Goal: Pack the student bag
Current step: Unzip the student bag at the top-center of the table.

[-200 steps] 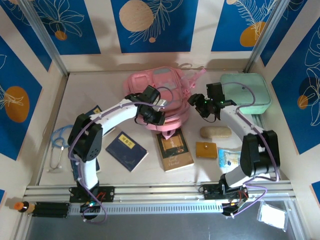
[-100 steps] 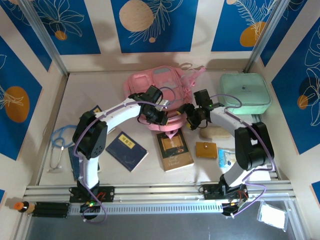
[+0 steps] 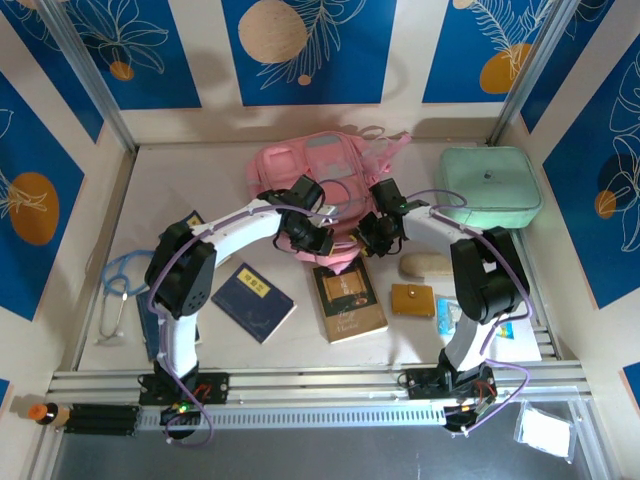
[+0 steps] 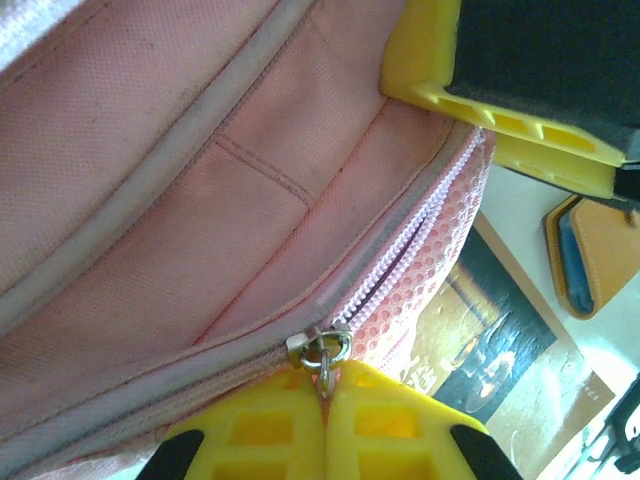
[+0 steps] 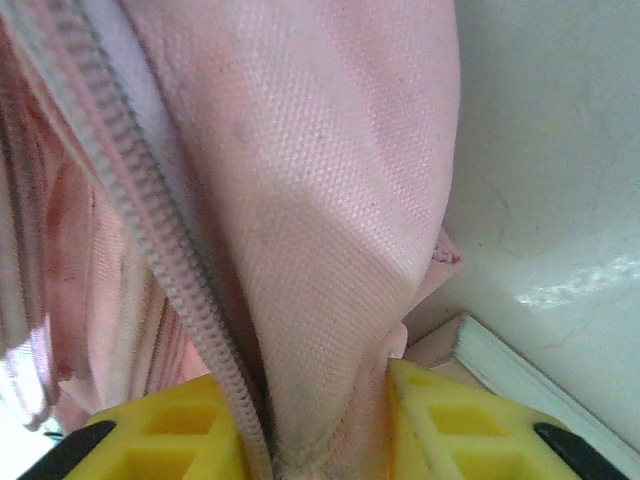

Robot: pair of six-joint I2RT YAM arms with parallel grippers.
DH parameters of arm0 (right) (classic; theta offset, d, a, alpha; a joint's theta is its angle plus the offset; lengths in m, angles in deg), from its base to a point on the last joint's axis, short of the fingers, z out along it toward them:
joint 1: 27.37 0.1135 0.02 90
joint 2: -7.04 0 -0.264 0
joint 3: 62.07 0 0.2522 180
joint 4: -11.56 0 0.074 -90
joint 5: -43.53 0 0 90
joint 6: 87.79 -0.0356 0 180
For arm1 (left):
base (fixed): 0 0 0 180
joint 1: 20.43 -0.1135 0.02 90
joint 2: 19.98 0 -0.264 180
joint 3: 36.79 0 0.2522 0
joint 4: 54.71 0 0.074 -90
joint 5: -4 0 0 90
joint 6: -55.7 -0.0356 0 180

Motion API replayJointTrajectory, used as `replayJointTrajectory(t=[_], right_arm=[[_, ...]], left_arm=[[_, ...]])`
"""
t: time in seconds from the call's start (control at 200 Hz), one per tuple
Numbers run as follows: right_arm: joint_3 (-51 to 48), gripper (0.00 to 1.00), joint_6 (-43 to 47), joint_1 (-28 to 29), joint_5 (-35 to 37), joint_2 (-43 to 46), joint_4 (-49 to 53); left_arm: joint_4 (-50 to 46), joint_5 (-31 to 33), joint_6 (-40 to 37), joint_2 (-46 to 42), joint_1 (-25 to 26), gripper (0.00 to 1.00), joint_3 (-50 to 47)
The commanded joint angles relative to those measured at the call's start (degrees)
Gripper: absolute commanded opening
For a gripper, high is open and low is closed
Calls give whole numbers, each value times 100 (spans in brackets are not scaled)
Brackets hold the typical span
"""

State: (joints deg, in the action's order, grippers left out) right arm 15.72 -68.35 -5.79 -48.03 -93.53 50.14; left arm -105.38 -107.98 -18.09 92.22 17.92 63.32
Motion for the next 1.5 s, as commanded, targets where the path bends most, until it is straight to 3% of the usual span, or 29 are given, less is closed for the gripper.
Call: replayJointTrajectory(t=[0.0,0.31,0.45,0.625,1.015,1.125,1.495], right_arm=[[82,21,110,-48,411,54,313],[75,14,242,-223,540,151,363],[83,14,328,-259,698,252,408],[91,14,444,-284,814,350,454],[121,13,587,-304,780,391,455],[56,13,563,-336,586,448,361],[128,12,749,-233,230,414,38]], left_arm=[[-476,175,-369,-385,-106,0,-119],[-1052,610,-825,-776,-379,0,-334],[-1361,1170,-1065,-818,-425,0,-333],[-1582,2022,-1256,-629,-797,0,-377],[-1114,2758,-909,268,-1646,0,503],[-1100,2491,-577,535,-1807,0,815],[-348,2533,9,904,-2287,0,1204]])
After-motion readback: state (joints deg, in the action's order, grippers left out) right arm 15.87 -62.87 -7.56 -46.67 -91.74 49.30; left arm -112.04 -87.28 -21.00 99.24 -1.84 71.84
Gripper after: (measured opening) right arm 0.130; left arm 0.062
